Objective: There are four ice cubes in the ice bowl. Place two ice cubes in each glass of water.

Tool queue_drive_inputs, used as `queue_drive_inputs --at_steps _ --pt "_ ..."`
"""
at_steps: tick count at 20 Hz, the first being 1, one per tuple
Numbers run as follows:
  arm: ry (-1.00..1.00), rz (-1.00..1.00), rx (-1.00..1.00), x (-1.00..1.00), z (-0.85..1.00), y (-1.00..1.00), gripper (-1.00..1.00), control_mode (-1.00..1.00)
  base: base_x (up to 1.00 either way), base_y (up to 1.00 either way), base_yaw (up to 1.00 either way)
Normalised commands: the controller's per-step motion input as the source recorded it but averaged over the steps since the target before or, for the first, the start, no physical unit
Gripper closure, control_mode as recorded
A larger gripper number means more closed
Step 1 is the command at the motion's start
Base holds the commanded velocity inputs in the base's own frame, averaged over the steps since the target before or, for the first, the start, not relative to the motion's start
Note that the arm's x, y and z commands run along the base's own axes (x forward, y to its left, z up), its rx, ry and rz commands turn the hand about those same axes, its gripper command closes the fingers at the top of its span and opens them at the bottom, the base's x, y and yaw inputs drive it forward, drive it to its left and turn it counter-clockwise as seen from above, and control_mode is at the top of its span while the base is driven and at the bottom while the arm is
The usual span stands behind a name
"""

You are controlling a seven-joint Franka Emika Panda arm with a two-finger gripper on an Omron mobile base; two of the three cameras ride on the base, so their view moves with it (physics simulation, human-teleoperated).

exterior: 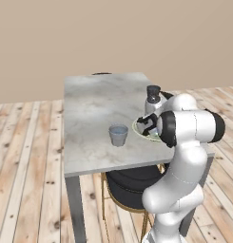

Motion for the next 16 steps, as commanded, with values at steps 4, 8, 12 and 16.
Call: queue_drive_inputs --at_steps 4,8,12,16 --pt "0.00 0.00 0.00 0.44 -0.25 0.00 -1.00 -1.00 0.00 0.00 0.00" --pt "0.00 0.00 0.00 0.44 -0.21 0.00 -1.00 -1.00 0.00 0.00 0.00" --pt "0.01 0.00 0.00 0.36 -0.23 0.00 -1.00 -1.00 0.00 0.00 0.00" --pt "0.00 0.00 0.00 0.30 -0.24 0.00 -1.00 -1.00 0.00 0.00 0.00"
